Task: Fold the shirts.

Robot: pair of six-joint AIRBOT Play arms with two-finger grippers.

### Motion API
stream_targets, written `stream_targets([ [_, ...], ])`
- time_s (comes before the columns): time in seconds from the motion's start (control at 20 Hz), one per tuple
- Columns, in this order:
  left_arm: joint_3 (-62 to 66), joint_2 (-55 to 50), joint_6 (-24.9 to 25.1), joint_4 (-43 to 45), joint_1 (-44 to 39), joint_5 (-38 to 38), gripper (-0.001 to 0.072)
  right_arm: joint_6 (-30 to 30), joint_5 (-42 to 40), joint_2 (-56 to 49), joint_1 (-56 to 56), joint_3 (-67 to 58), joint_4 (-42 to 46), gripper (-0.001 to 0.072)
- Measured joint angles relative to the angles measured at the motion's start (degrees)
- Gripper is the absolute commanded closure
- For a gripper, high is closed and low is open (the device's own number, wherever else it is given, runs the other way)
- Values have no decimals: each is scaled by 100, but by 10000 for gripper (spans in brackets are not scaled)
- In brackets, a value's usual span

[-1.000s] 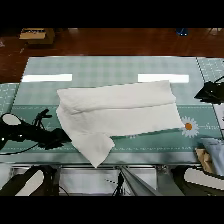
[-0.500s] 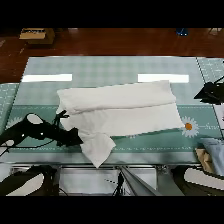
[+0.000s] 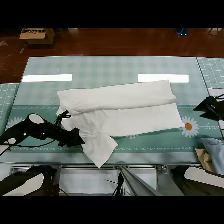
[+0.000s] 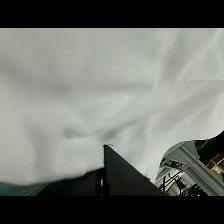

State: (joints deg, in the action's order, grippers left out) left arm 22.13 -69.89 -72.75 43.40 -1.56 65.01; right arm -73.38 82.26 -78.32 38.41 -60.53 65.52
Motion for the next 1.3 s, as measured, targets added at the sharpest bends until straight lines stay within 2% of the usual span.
stream_targets([
  [0.5, 28, -7, 142, 35, 7, -13, 687, 120, -1021, 4, 68, 1504, -411, 186],
  [0.55, 57, -7, 144, 48, 7, -22, 688, 122, -1073, 11, -24, 1585, -457, 278],
  [0.6, 98, -7, 149, 50, 7, -61, 688, 129, -1154, 4, -140, 1648, -507, 470],
  [0.65, 157, -7, 153, 50, 7, -125, 688, 131, -1305, 2, -275, 1698, -461, 626],
  [0.7, 234, -9, 162, 59, 7, -184, 688, 118, -1375, 0, -389, 1729, -466, 691],
  [0.85, 636, 9, 190, 199, 9, -326, 688, 190, -1327, 20, -638, 1631, -706, 691],
  [1.1, 2164, 332, 245, 66, 105, 146, 688, 437, -931, 417, -767, 820, -1429, 692],
  [1.3, 3370, 459, 227, 35, 295, 22, 689, 452, -1692, 645, -1126, 234, -2124, 692],
])
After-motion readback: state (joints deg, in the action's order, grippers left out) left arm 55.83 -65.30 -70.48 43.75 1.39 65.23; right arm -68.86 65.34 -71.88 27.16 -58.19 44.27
